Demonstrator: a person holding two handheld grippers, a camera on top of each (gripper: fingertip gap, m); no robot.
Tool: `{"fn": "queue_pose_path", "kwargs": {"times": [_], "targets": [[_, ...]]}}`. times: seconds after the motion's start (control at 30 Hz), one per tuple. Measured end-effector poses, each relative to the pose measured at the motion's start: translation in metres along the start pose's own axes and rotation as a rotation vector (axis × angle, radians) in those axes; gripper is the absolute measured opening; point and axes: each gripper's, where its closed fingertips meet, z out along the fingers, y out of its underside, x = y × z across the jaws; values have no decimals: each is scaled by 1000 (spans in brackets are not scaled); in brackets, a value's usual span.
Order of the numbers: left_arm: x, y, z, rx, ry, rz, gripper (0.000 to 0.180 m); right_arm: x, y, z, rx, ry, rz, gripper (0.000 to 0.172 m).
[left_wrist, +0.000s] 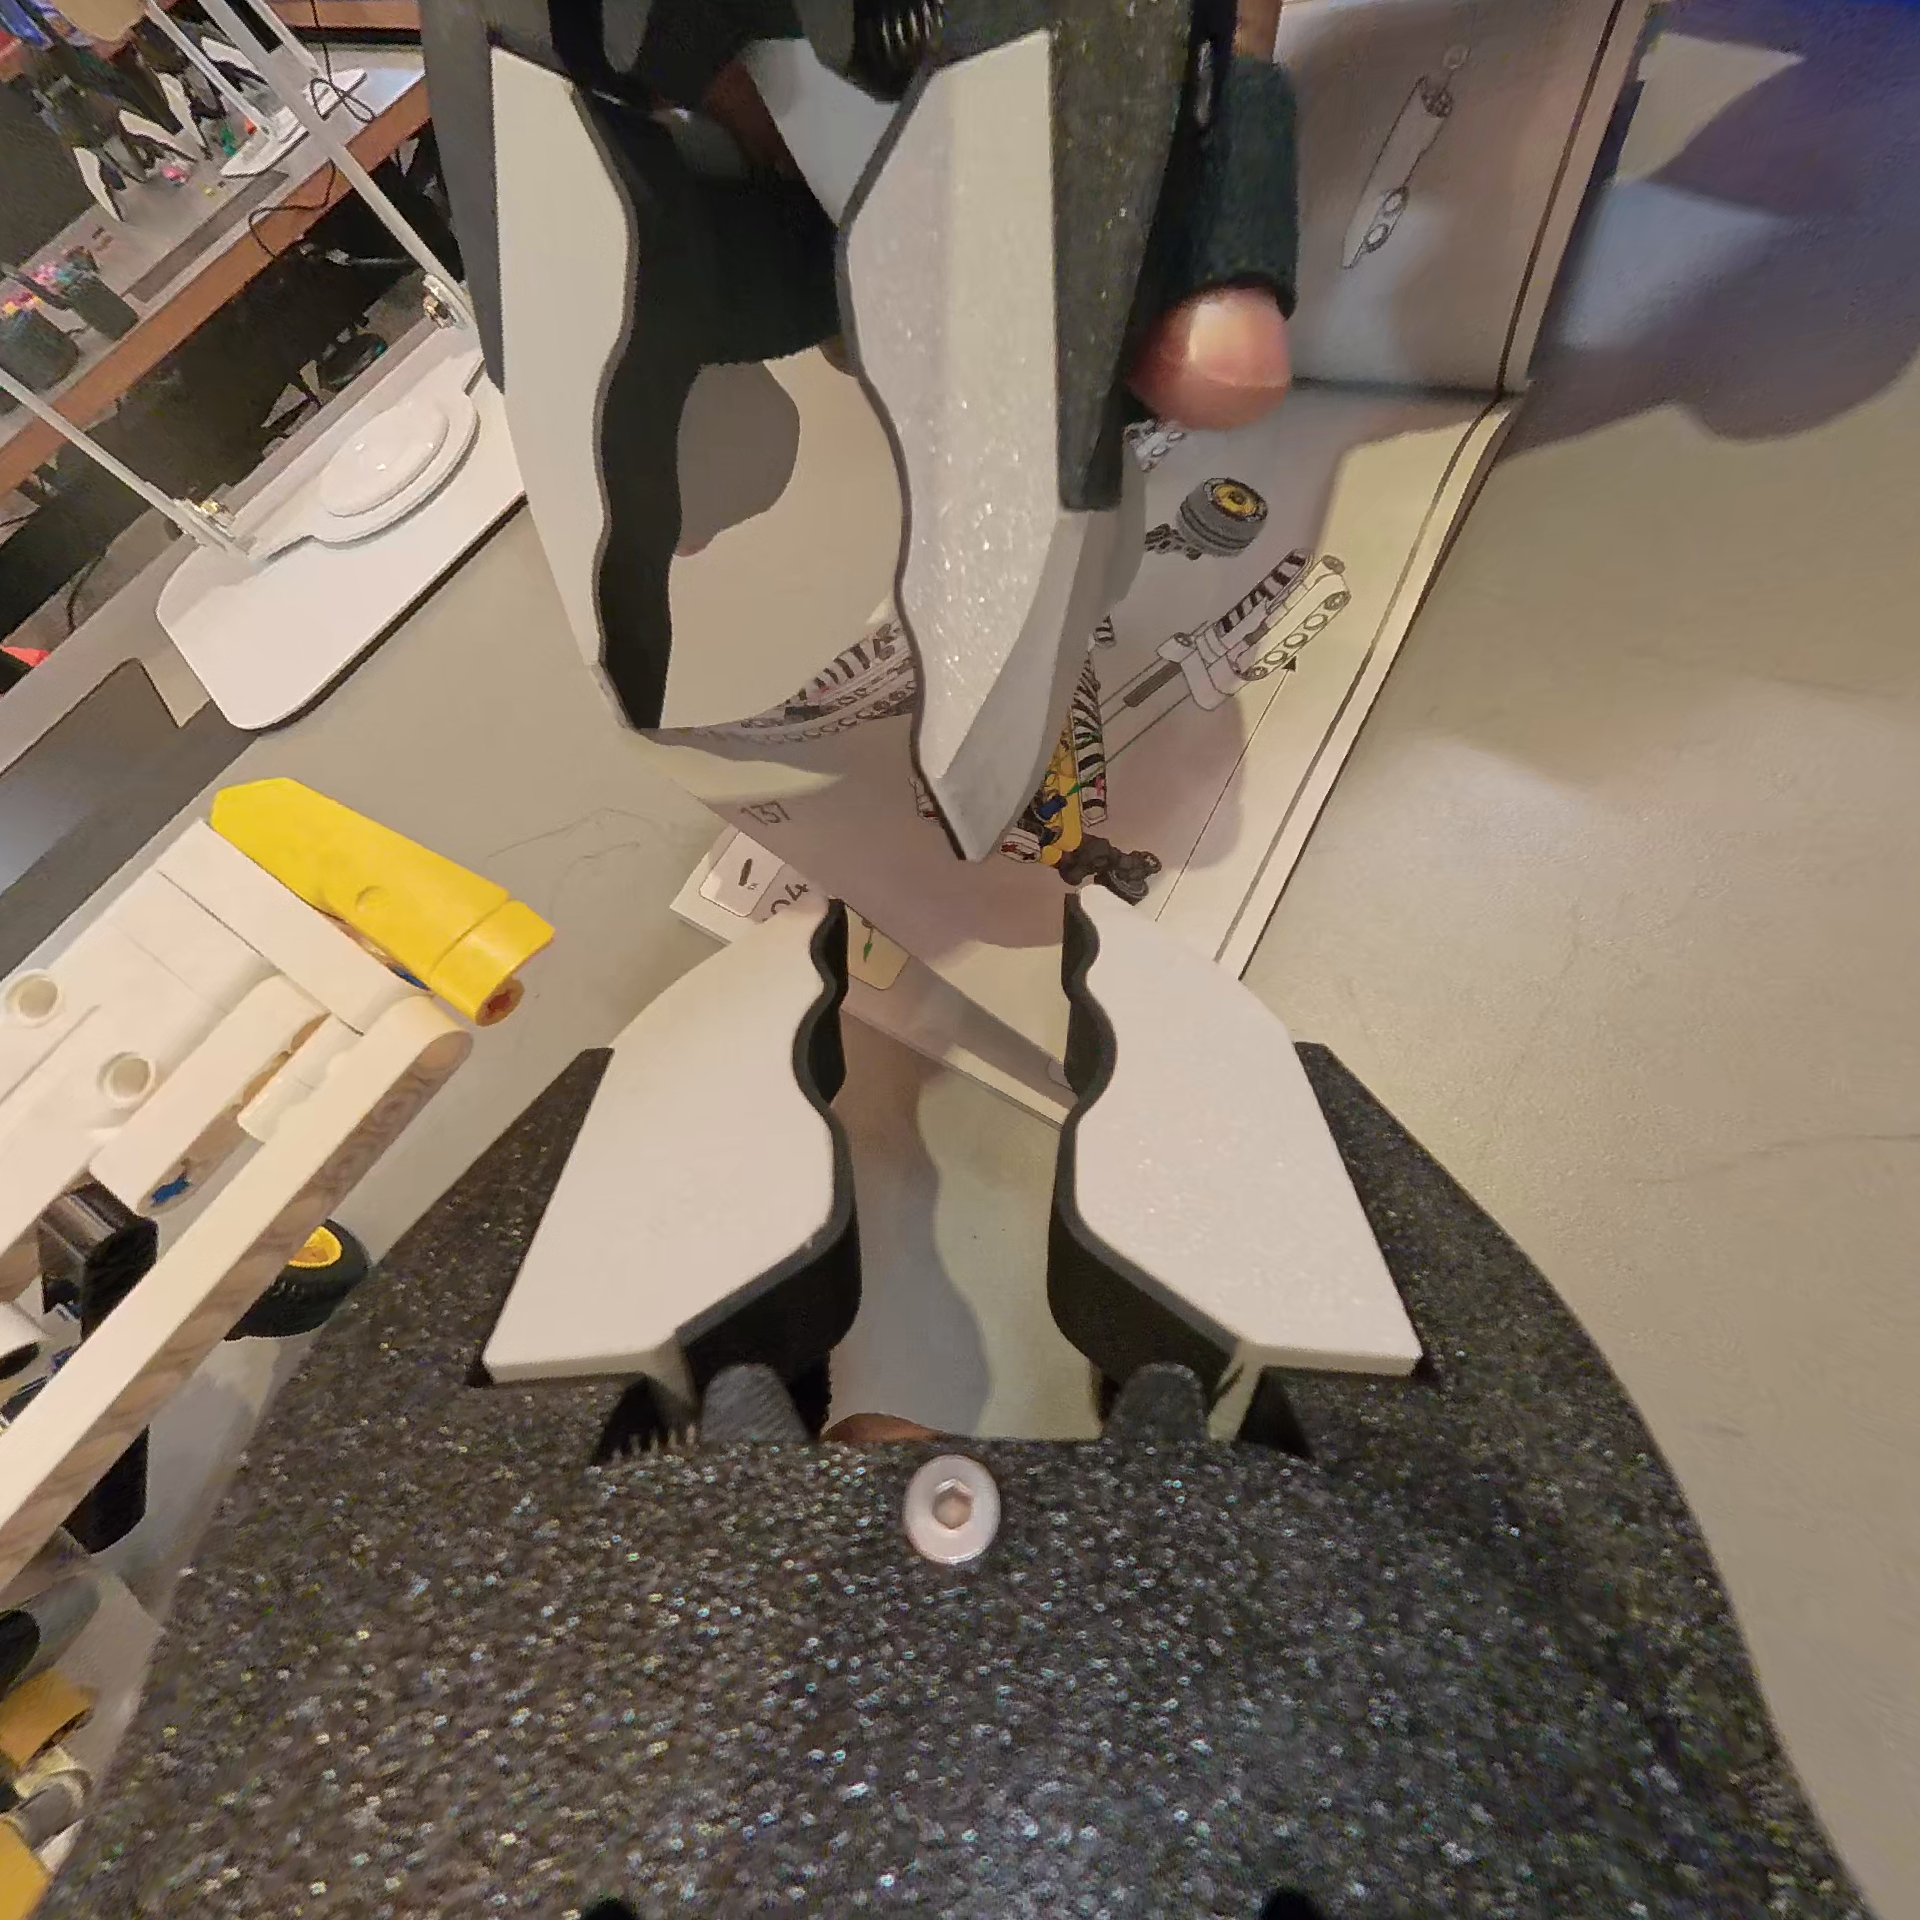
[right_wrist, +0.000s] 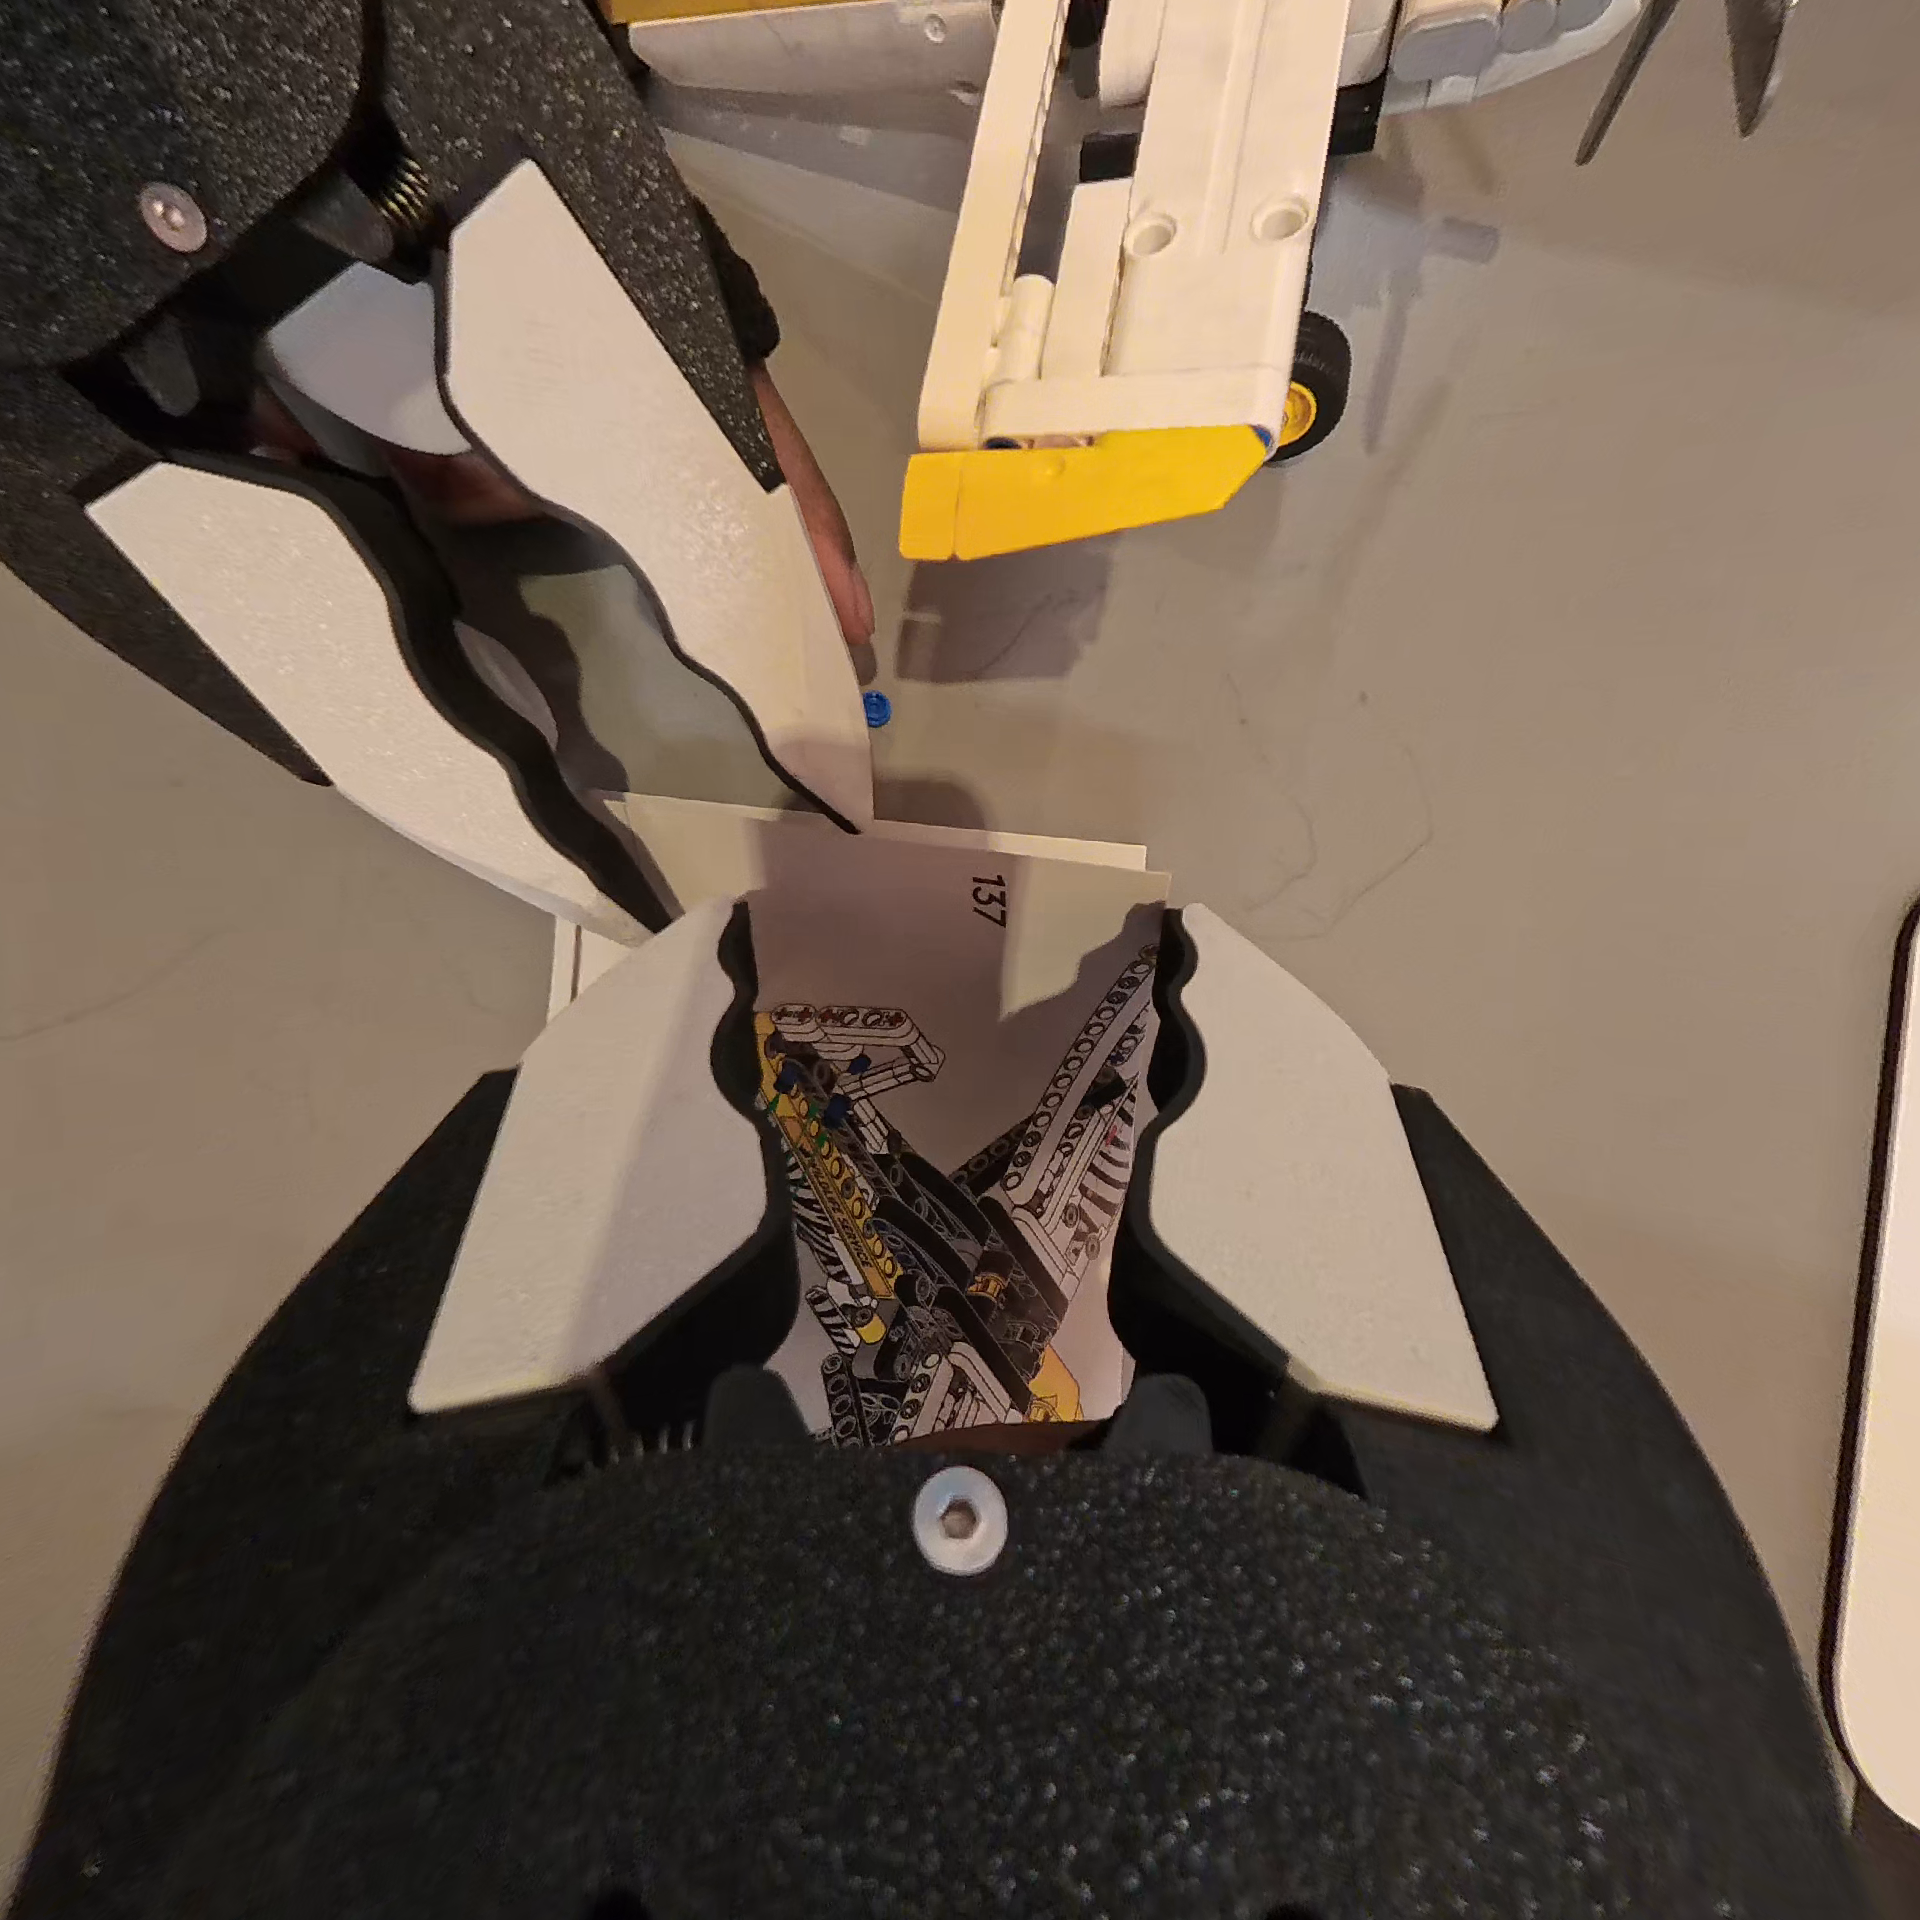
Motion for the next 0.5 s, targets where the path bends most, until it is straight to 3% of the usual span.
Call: {"fn": "queue_pose_path", "kwargs": {"times": [0.5], "targets": [[0, 2, 1, -13, 7, 3, 40, -5, 4, -8, -33, 8, -18, 73]]}}
